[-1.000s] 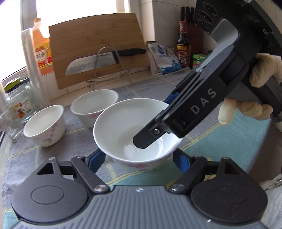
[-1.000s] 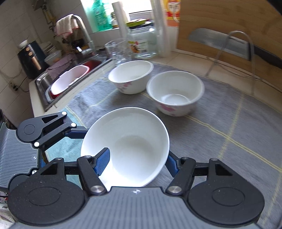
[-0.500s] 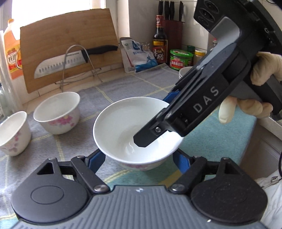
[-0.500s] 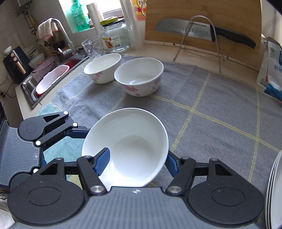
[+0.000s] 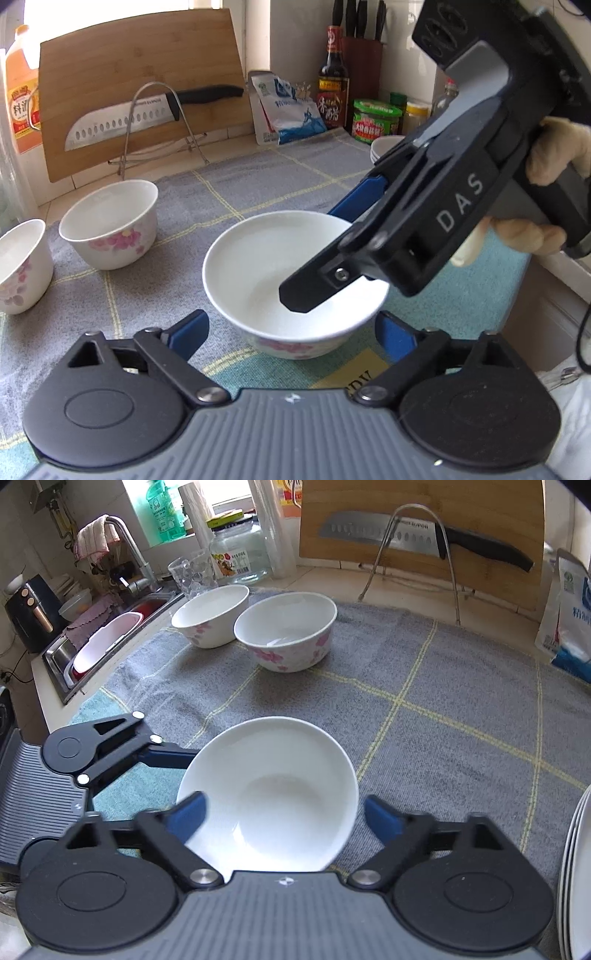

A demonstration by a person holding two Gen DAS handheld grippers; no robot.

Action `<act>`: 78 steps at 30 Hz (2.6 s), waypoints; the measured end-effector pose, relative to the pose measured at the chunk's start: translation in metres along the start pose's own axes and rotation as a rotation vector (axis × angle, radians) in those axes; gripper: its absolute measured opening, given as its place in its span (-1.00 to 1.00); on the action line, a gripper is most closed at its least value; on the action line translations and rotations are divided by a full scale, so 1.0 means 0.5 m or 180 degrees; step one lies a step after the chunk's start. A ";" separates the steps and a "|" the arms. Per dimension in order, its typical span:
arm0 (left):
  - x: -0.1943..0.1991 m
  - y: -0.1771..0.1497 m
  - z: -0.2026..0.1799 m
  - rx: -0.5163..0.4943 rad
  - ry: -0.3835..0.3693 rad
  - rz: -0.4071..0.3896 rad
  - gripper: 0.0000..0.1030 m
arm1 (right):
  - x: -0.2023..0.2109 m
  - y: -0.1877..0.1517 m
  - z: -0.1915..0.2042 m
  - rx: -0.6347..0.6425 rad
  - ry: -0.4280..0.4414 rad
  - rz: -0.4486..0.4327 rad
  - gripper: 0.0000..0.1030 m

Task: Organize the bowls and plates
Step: 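Carry the bowl with the right tool toward another pink-flower bowl, then carry the held bowl with the right tool over the other bowl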

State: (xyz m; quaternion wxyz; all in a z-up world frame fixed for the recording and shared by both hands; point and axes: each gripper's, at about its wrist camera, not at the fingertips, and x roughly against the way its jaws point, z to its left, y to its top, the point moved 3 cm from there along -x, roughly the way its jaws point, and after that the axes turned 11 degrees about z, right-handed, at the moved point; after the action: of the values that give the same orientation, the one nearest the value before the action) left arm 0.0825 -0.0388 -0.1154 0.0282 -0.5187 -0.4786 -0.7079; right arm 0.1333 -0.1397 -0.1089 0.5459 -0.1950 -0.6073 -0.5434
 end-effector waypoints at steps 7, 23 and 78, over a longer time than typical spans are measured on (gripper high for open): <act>0.036 -0.025 0.026 0.0086 0.0135 0.0061 0.89 | 0.006 0.010 0.002 0.0034 0.0000 -0.0066 0.99; 0.054 -0.013 0.162 0.0585 0.0720 -0.0154 0.91 | 0.027 0.095 0.019 0.0367 -0.0218 -0.0249 1.00; -0.092 0.106 0.261 0.0731 0.0799 -0.0162 0.75 | -0.172 0.369 -0.056 0.0518 0.0443 0.0190 0.62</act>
State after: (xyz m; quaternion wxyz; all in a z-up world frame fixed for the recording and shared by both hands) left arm 0.2244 0.0039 -0.1154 0.1289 -0.4072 -0.5620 -0.7083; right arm 0.3274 -0.0721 -0.1066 0.6167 -0.1298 -0.6040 -0.4880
